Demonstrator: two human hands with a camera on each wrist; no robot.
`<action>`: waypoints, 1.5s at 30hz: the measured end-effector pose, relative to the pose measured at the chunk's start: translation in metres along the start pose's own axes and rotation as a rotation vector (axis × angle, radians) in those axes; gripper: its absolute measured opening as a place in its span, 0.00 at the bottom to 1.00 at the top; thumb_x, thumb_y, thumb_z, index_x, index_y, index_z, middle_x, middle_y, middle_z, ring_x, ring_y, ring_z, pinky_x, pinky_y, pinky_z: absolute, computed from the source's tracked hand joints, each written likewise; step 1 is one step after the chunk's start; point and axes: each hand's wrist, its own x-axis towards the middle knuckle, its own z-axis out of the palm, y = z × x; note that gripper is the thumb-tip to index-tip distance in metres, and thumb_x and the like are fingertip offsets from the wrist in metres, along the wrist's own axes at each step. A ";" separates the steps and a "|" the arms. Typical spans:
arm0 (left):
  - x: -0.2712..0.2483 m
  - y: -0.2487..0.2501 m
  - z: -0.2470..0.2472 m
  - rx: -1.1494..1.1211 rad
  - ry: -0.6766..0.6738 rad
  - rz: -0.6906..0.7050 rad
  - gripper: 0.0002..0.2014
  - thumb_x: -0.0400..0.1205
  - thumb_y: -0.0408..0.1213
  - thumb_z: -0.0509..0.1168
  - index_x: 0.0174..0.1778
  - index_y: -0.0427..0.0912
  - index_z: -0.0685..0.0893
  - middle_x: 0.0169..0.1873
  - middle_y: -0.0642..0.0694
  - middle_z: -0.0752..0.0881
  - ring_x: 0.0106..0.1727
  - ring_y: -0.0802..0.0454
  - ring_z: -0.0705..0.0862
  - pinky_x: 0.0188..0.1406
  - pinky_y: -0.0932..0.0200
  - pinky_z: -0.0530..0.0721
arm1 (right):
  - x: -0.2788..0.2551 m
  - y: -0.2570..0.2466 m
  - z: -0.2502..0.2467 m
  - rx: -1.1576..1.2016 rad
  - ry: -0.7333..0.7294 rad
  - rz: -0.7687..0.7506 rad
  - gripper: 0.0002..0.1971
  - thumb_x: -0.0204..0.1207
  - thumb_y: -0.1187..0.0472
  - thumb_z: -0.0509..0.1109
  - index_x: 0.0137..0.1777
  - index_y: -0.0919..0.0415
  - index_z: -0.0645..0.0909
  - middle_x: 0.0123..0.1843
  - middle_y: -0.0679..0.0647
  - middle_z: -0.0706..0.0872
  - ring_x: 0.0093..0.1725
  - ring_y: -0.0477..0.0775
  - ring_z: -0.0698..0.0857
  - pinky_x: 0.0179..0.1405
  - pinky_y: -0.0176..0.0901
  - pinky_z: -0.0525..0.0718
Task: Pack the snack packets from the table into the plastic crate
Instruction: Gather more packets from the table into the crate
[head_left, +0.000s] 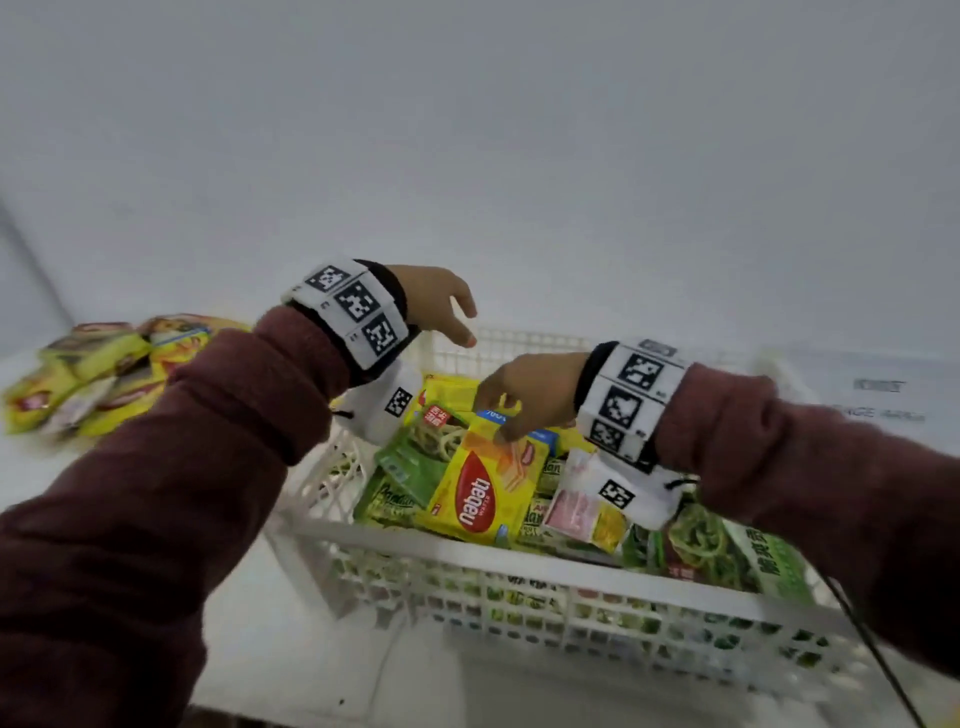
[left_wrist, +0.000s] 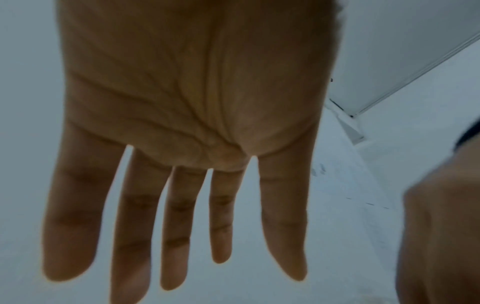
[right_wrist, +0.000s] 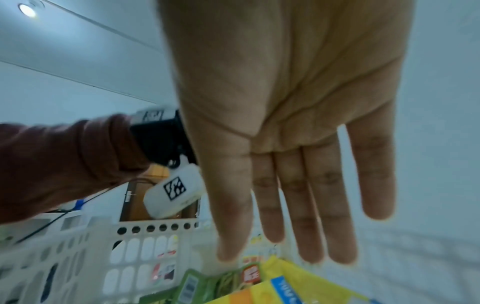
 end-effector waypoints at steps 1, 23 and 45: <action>-0.003 -0.009 -0.002 0.001 -0.012 -0.021 0.24 0.78 0.44 0.69 0.70 0.42 0.76 0.64 0.42 0.80 0.52 0.49 0.78 0.45 0.61 0.73 | 0.017 -0.009 0.003 0.016 0.011 -0.033 0.28 0.79 0.56 0.67 0.77 0.59 0.65 0.76 0.55 0.72 0.73 0.55 0.72 0.65 0.40 0.70; 0.007 -0.007 0.004 0.167 -0.157 0.046 0.17 0.84 0.25 0.53 0.67 0.35 0.78 0.63 0.36 0.83 0.38 0.47 0.80 0.17 0.72 0.72 | 0.000 0.018 -0.048 0.131 0.224 -0.012 0.17 0.65 0.73 0.75 0.31 0.54 0.70 0.31 0.52 0.76 0.35 0.52 0.72 0.33 0.40 0.69; 0.022 0.089 0.138 0.552 -0.281 0.477 0.45 0.68 0.57 0.73 0.77 0.44 0.62 0.72 0.41 0.68 0.72 0.40 0.69 0.69 0.38 0.72 | -0.079 0.097 0.027 -0.254 0.116 0.678 0.06 0.81 0.59 0.62 0.44 0.59 0.70 0.42 0.55 0.76 0.42 0.56 0.74 0.38 0.43 0.74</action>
